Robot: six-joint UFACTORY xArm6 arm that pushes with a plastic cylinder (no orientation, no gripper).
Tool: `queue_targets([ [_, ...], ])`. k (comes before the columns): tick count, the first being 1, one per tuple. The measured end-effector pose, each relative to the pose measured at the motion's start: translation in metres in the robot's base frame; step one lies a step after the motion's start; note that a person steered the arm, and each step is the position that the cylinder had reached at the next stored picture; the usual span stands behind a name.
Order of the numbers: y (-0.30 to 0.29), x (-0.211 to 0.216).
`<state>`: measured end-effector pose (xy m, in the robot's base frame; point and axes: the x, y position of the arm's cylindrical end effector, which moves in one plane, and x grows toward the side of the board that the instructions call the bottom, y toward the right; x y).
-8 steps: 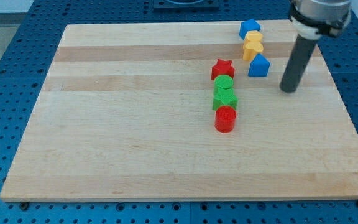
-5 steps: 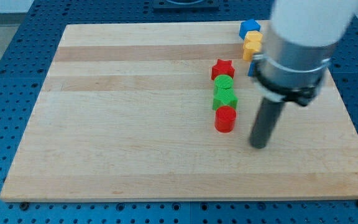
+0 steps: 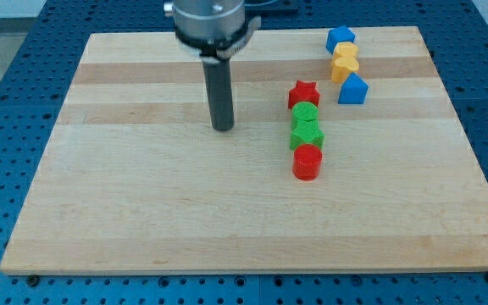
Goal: Slide the yellow heart right a bit
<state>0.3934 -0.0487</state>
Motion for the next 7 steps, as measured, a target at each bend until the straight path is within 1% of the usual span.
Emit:
queue_targets([
  [1,0.0,-0.047],
  [2,0.009,-0.082],
  [3,0.045,-0.098],
  [4,0.076,-0.099],
  [5,0.078,-0.099],
  [7,0.111,-0.099],
])
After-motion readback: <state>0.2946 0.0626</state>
